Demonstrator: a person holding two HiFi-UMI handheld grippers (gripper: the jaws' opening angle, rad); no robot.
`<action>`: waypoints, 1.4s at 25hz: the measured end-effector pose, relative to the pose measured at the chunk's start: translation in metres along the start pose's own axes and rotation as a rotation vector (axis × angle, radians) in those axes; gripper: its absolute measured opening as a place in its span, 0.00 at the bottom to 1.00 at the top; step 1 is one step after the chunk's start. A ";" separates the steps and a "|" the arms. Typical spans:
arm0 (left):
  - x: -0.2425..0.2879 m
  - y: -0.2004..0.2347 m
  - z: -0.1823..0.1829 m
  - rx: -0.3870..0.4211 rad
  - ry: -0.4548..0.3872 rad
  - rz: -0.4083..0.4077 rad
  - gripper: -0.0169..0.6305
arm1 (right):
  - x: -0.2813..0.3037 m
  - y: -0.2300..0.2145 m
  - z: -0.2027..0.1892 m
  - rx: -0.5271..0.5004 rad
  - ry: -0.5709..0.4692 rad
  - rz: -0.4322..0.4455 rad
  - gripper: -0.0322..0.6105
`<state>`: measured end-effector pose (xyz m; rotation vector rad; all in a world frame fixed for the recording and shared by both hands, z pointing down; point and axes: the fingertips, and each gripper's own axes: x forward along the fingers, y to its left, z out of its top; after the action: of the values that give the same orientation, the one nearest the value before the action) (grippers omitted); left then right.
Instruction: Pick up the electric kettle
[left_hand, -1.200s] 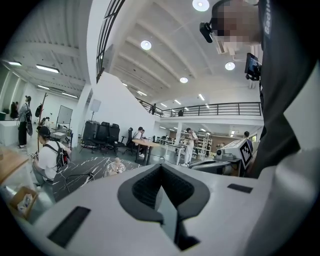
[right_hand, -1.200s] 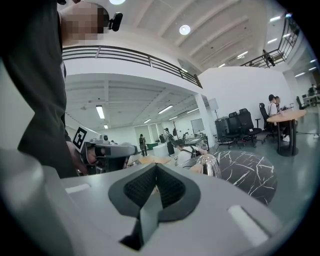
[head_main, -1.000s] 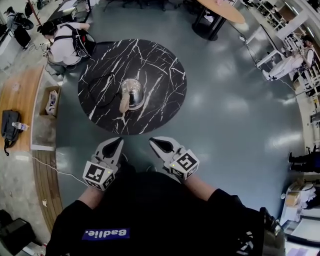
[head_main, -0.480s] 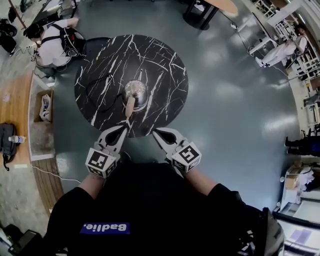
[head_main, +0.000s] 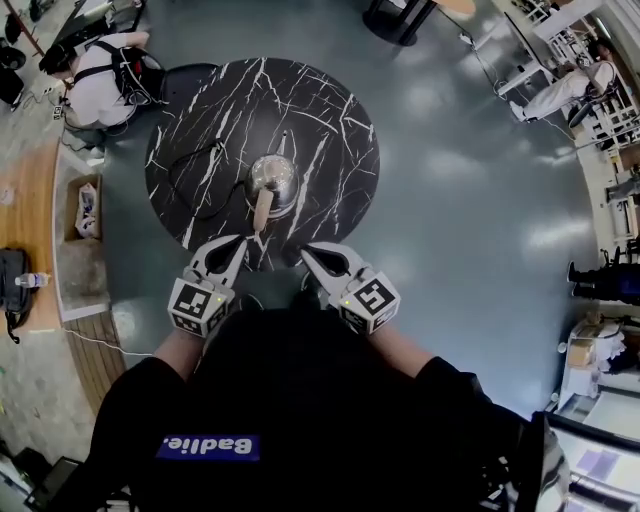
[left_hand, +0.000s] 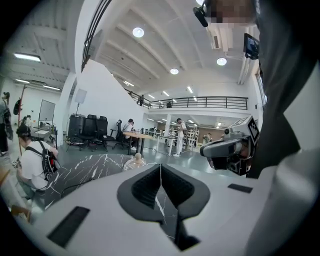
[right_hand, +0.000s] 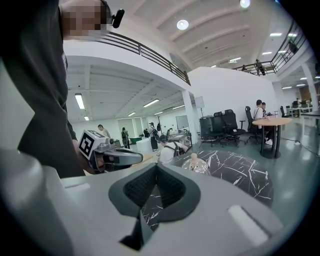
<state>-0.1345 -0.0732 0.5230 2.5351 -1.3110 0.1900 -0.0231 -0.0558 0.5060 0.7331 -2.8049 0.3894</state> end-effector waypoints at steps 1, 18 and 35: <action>0.003 0.002 -0.001 -0.001 0.003 0.005 0.04 | 0.000 -0.003 0.000 0.001 -0.001 0.001 0.05; 0.053 0.026 -0.034 0.009 0.107 0.050 0.04 | -0.012 -0.042 0.002 0.003 0.027 0.010 0.05; 0.083 0.036 -0.079 -0.010 0.225 -0.021 0.33 | -0.015 -0.055 -0.008 0.021 0.060 -0.008 0.06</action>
<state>-0.1150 -0.1330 0.6249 2.4340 -1.1943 0.4486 0.0184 -0.0934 0.5201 0.7242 -2.7447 0.4331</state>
